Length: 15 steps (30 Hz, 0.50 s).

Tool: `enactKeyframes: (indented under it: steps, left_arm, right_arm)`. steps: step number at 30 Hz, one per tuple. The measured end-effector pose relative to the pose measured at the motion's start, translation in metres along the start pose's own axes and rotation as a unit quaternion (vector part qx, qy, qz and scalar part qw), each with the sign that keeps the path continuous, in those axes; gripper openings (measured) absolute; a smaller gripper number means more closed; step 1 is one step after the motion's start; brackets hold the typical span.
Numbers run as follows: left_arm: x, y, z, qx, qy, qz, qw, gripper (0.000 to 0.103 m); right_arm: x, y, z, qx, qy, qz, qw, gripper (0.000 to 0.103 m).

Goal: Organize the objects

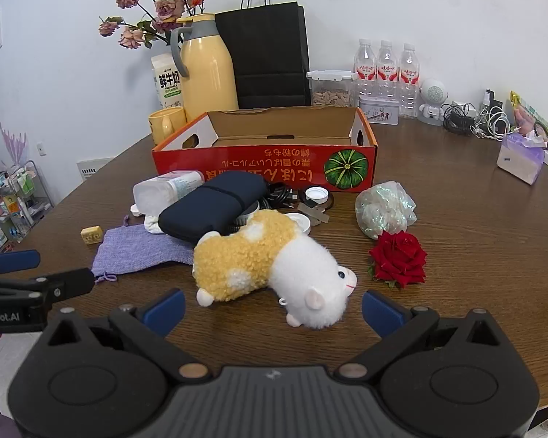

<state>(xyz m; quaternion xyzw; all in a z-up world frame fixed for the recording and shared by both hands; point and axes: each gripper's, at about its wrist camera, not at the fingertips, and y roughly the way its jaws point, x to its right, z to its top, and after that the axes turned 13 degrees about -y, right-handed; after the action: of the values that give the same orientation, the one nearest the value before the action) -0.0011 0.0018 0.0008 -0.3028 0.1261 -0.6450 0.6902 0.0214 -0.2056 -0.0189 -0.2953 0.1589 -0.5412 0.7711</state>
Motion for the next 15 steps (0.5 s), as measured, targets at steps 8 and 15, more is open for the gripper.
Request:
enactKeyframes:
  steps: [8, 15]
  left_arm:
    - [0.0001, 0.0, 0.0001, 0.0, 0.0, 0.0, 1.0, 0.103]
    - [0.0003, -0.0002, 0.0001, 0.0, 0.0, 0.0, 1.0, 0.103]
  right_arm:
    - [-0.0003, 0.0015, -0.0006, 0.0, 0.0, 0.0, 1.0, 0.103]
    - [-0.0004, -0.001, -0.0004, 0.0, -0.001, 0.0, 1.0, 0.103]
